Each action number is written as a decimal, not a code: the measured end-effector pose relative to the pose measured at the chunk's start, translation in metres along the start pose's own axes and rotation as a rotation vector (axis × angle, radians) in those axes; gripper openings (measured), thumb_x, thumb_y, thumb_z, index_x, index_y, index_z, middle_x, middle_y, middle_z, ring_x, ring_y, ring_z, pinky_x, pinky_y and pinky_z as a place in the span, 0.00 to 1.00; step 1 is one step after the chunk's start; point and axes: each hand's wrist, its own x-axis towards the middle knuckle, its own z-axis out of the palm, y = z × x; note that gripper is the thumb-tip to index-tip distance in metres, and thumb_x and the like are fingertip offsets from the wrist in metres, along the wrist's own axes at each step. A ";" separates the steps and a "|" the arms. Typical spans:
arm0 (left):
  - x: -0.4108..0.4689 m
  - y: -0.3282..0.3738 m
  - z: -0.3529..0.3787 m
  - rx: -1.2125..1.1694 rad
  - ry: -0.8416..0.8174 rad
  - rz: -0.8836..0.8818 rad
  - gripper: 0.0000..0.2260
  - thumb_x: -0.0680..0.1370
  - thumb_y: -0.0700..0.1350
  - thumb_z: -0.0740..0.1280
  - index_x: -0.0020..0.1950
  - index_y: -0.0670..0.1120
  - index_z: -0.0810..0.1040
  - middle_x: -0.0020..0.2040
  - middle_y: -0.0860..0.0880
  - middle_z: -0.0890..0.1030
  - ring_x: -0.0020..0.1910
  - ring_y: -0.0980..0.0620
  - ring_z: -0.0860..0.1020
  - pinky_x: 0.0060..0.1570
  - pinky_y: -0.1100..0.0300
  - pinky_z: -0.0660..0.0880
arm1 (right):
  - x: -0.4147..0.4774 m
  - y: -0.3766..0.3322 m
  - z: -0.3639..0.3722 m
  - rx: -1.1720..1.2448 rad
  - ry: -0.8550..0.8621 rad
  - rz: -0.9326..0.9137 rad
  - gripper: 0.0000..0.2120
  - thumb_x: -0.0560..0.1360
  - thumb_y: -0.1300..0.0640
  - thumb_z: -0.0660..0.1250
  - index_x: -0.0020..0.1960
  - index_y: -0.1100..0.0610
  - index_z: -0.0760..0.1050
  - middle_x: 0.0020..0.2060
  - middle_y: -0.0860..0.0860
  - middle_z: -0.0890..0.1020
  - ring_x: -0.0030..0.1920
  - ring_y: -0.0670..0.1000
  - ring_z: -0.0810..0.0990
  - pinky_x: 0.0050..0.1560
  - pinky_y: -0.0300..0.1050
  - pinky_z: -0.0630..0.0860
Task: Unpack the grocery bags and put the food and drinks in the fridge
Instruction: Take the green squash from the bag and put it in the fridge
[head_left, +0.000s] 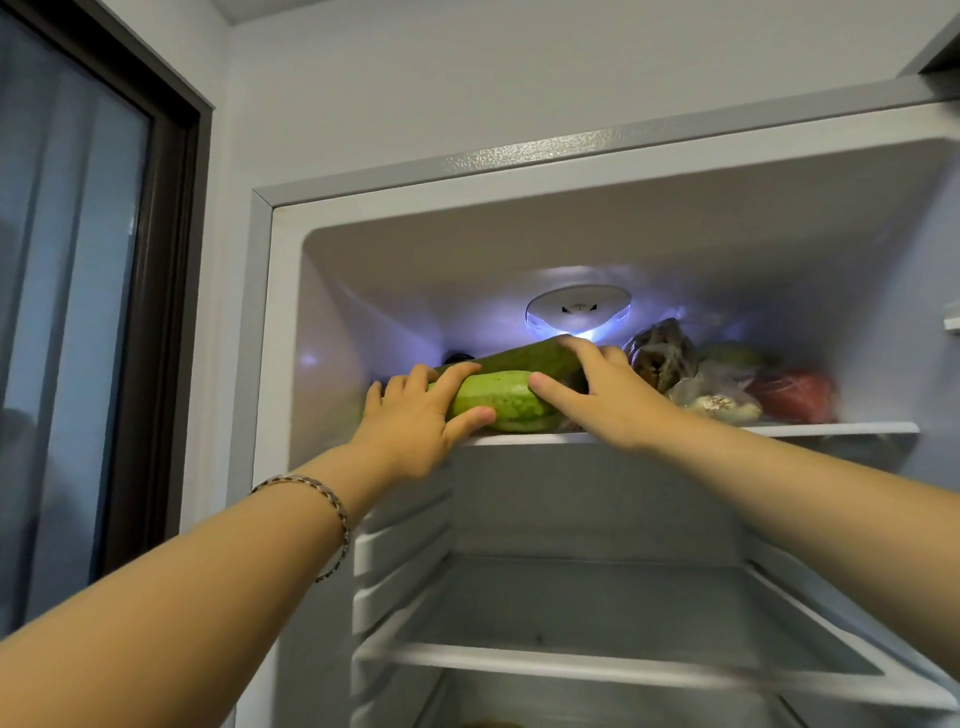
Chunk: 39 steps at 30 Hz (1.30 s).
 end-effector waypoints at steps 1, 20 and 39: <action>0.000 -0.001 0.001 0.000 -0.004 -0.007 0.29 0.75 0.68 0.46 0.75 0.61 0.53 0.66 0.46 0.66 0.64 0.43 0.67 0.69 0.46 0.57 | -0.001 -0.001 0.000 0.000 -0.001 0.000 0.30 0.76 0.38 0.59 0.74 0.46 0.55 0.68 0.56 0.63 0.68 0.57 0.65 0.67 0.48 0.64; -0.012 -0.009 0.007 -0.101 0.035 0.036 0.29 0.78 0.61 0.57 0.77 0.58 0.52 0.72 0.46 0.60 0.72 0.46 0.58 0.74 0.48 0.48 | -0.009 -0.014 0.012 -0.335 0.085 -0.249 0.29 0.72 0.41 0.68 0.70 0.50 0.67 0.62 0.50 0.67 0.65 0.51 0.63 0.67 0.44 0.63; -0.028 -0.024 -0.031 -0.126 0.032 0.159 0.31 0.80 0.56 0.55 0.78 0.53 0.43 0.78 0.45 0.45 0.77 0.45 0.42 0.73 0.49 0.41 | -0.042 -0.065 0.010 -0.316 -0.031 0.284 0.45 0.72 0.50 0.71 0.77 0.51 0.44 0.72 0.59 0.56 0.71 0.61 0.63 0.70 0.51 0.64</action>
